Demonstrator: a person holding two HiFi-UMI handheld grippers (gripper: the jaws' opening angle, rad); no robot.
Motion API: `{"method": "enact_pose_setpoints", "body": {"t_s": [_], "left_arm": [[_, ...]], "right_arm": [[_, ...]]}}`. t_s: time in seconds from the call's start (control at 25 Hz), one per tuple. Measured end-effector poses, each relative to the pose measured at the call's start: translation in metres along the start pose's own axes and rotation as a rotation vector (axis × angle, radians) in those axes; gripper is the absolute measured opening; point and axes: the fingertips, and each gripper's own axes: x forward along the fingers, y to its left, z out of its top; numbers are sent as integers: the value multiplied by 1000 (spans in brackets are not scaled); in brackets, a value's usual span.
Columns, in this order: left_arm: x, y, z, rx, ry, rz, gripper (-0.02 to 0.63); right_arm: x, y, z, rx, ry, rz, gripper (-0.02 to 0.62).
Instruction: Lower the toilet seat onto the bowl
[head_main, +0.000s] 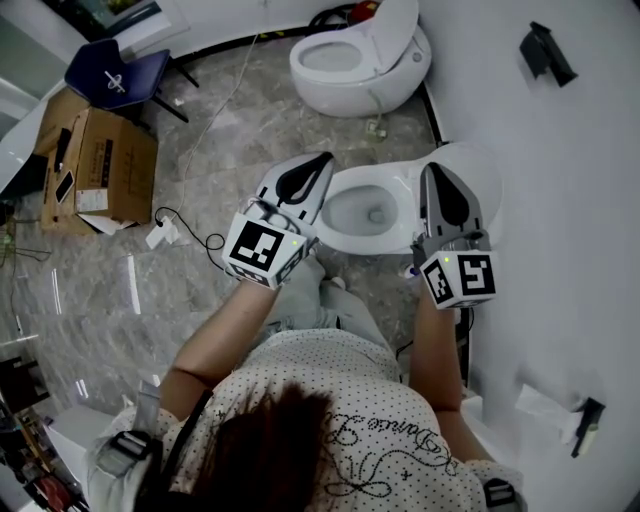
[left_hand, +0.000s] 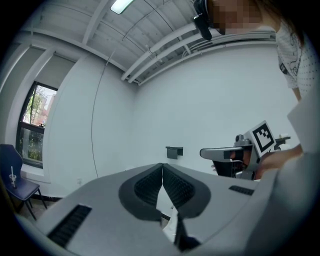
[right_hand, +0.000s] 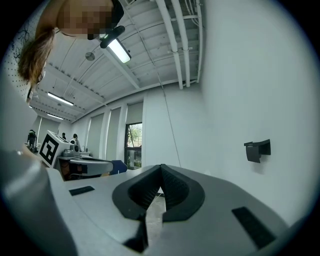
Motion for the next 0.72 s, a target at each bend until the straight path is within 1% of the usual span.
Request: {"method": "enact_pose_setpoints", "body": {"t_s": [0.16, 0.24, 0.4, 0.6, 0.72], "left_arm": [[5, -22, -2, 12, 0, -2, 6], [9, -26, -2, 18, 1, -1, 6], [11, -22, 0, 19, 3, 6, 6], [8, -1, 5, 7, -3, 1, 6], [8, -4, 1, 8, -2, 1, 6]], "right_arm": [[-20, -15, -4, 0, -6, -15, 9], [-24, -21, -4, -1, -3, -26, 9], [-22, -27, -5, -3, 10, -53, 11], [-3, -20, 0, -20, 25, -71, 11], [-7, -22, -3, -20, 23, -77, 11]]}}
